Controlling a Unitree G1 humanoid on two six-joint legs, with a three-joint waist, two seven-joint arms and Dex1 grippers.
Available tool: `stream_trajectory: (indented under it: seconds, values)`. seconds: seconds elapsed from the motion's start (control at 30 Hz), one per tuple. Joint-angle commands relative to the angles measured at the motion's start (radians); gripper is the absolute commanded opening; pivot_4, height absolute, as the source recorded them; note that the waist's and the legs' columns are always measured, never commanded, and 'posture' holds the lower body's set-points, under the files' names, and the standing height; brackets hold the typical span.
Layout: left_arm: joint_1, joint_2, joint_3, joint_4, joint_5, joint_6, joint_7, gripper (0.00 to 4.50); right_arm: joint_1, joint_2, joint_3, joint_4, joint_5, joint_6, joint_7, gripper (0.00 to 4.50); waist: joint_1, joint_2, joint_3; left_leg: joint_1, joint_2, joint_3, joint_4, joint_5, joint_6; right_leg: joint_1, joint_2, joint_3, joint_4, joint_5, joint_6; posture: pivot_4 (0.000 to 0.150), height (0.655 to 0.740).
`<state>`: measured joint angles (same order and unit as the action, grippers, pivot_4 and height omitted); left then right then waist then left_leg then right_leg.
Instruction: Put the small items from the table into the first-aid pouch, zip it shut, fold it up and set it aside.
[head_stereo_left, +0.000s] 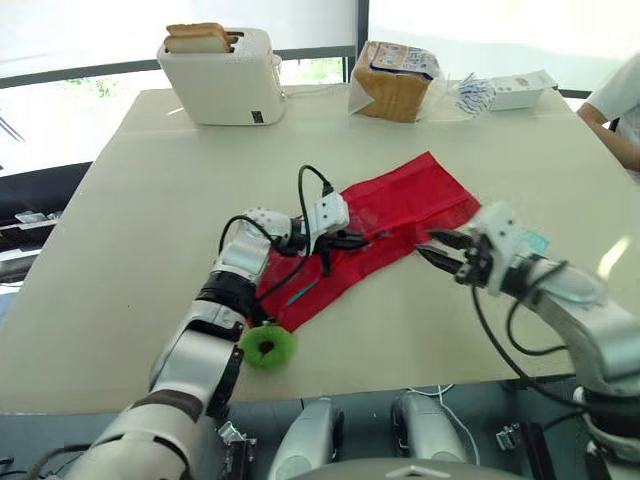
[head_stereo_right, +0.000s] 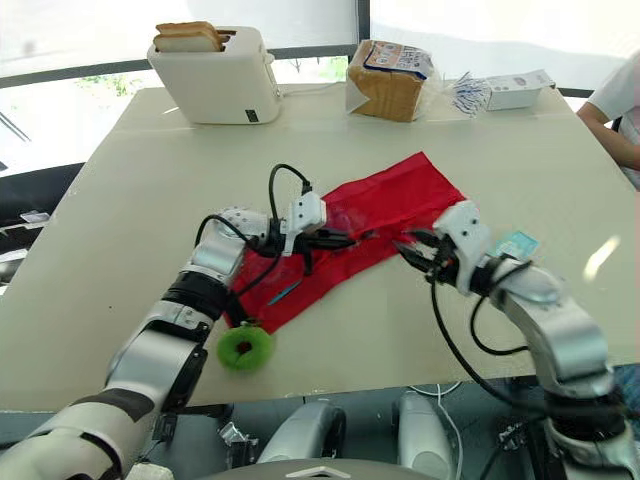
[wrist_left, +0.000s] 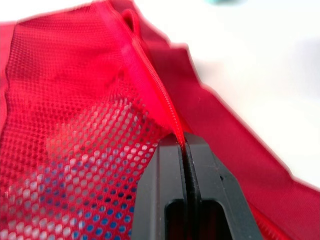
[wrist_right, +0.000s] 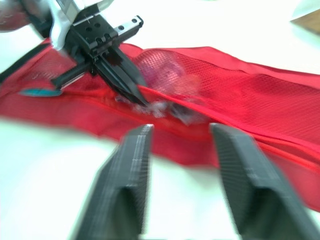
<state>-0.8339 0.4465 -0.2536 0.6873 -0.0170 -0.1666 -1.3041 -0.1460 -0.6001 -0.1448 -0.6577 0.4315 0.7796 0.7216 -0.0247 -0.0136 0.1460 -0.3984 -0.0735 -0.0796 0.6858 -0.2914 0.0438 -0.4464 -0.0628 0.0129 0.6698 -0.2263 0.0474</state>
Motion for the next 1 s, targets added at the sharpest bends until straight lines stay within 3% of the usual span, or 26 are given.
stream_trajectory:
  seconds: [0.03, 0.1, 0.23, 0.33, 0.37, 0.4, 0.5, 0.57, 0.67, 0.77, 0.83, 1.0]
  values:
    - [-0.092, 0.100, -0.018, 0.180, 0.094, -0.233, -0.003, 0.00, 0.084, -0.066, -0.162, -0.142, 0.118, 0.020, 0.051, 3.56, -0.001, 0.000, 0.000, 0.001, 0.001, 0.001, 0.000, 0.000, 0.000, 0.000, 0.001, 0.000, 0.000, 0.000, 0.000, 0.150, 0.7400]
    - [-0.158, 0.125, -0.034, 0.298, 0.148, -0.350, 0.041, 0.00, 0.126, -0.091, -0.219, -0.174, 0.160, 0.023, 0.057, 4.41, 0.009, -0.001, 0.000, 0.001, 0.001, 0.001, 0.000, 0.000, 0.000, 0.001, 0.001, 0.000, 0.000, 0.000, 0.000, 0.150, 0.7400]
    - [-0.281, 0.103, -0.038, 0.479, 0.199, -0.478, 0.123, 0.00, 0.182, -0.115, -0.271, -0.201, 0.206, 0.008, 0.046, 4.41, 0.015, -0.002, 0.001, 0.001, 0.001, 0.002, 0.001, 0.000, 0.001, 0.002, 0.001, -0.002, 0.000, 0.000, 0.000, 0.150, 0.7400]
    - [-0.332, 0.069, 0.025, 0.542, 0.140, -0.350, 0.046, 0.00, 0.213, -0.122, -0.274, -0.207, 0.200, -0.011, 0.029, 4.41, 0.029, -0.003, 0.001, 0.000, -0.001, 0.001, 0.003, -0.001, 0.002, 0.002, 0.002, -0.005, 0.000, 0.000, 0.001, 0.150, 0.7400]
    - [-0.332, 0.072, 0.035, 0.548, 0.136, -0.332, 0.034, 0.60, 0.227, -0.123, -0.275, -0.214, 0.201, -0.016, 0.026, 4.50, 0.029, -0.003, 0.001, -0.001, -0.002, 0.001, 0.004, -0.001, 0.002, 0.003, 0.003, -0.005, 0.000, 0.000, 0.001, 0.150, 0.7400]
    - [-0.329, 0.074, 0.056, 0.548, 0.119, -0.297, 0.029, 0.76, 0.242, -0.123, -0.282, -0.223, 0.203, -0.022, 0.021, 4.50, 0.027, -0.003, 0.002, -0.001, -0.002, 0.001, 0.004, -0.001, 0.002, 0.003, 0.003, -0.005, 0.000, 0.001, 0.002, 0.150, 0.7400]
    - [-0.312, 0.069, 0.114, 0.506, 0.062, -0.137, -0.011, 2.21, 0.283, -0.125, -0.313, -0.248, 0.217, -0.033, 0.009, 4.50, 0.018, -0.003, 0.002, -0.001, -0.002, 0.000, 0.004, -0.001, 0.002, 0.002, 0.004, -0.005, 0.000, 0.000, 0.002, 0.150, 0.7400]
    - [-0.264, 0.035, 0.144, 0.354, -0.017, 0.050, -0.065, 3.06, 0.315, -0.125, -0.349, -0.268, 0.237, -0.035, 0.003, 4.50, 0.016, -0.003, 0.001, -0.001, -0.001, 0.000, 0.004, -0.001, 0.002, 0.003, 0.004, -0.005, 0.001, 0.000, 0.002, 0.150, 0.7400]
    - [-0.142, -0.020, 0.143, 0.023, -0.094, 0.283, -0.041, 3.06, 0.355, -0.126, -0.391, -0.289, 0.255, -0.039, -0.006, 4.50, 0.018, -0.003, 0.001, -0.001, -0.001, -0.001, 0.004, -0.001, 0.003, 0.003, 0.003, -0.004, 0.001, 0.000, 0.002, 0.150, 0.7400]
    - [-0.050, -0.084, 0.106, -0.220, -0.083, 0.432, 0.074, 3.06, 0.384, -0.129, -0.428, -0.298, 0.281, -0.044, -0.018, 4.50, 0.018, -0.003, 0.001, -0.001, -0.001, -0.002, 0.005, -0.001, 0.002, 0.004, -0.001, -0.001, 0.000, 0.000, 0.002, 0.150, 0.7400]
    - [-0.031, -0.136, 0.081, -0.272, -0.063, 0.471, 0.145, 3.06, 0.402, -0.132, -0.453, -0.301, 0.290, -0.049, -0.015, 4.50, 0.019, -0.003, 0.001, 0.000, -0.001, -0.002, 0.005, -0.001, 0.002, 0.004, -0.001, 0.000, 0.000, 0.000, 0.002, 0.150, 0.7400]
    - [-0.084, -0.219, -0.020, -0.153, 0.049, 0.383, 0.260, 3.06, 0.450, -0.147, -0.518, -0.291, 0.294, -0.070, -0.010, 4.50, 0.039, -0.003, 0.001, 0.003, -0.001, -0.001, 0.005, -0.001, 0.002, 0.007, 0.000, 0.000, -0.001, 0.000, 0.002, 0.150, 0.7400]
